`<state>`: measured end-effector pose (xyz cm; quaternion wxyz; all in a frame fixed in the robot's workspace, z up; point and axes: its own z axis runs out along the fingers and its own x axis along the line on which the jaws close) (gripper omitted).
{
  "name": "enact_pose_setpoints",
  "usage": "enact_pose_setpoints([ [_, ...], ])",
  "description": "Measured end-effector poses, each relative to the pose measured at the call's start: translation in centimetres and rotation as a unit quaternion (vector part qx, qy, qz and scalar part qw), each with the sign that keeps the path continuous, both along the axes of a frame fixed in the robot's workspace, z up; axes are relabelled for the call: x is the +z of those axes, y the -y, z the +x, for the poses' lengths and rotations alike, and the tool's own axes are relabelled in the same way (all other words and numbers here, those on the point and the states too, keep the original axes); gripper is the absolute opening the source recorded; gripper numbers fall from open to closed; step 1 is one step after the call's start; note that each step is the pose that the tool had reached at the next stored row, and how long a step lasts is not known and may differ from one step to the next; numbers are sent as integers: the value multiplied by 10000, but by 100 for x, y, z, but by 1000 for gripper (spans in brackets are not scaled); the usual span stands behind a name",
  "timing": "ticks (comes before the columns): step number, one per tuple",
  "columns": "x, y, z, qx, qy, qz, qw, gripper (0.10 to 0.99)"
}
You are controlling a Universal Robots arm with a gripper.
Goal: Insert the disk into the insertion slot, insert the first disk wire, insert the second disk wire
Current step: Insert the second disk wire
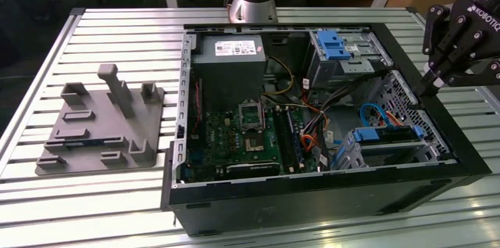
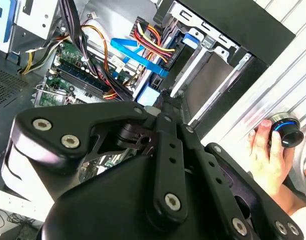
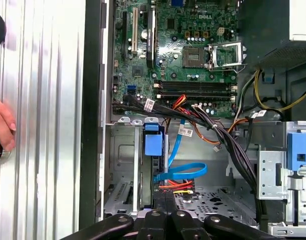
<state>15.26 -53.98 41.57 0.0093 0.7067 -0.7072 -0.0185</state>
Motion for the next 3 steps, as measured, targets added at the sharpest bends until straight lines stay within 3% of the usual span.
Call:
enact_pose_setpoints([
  [3,0,-1,-1,0,2,0,10000,102],
])
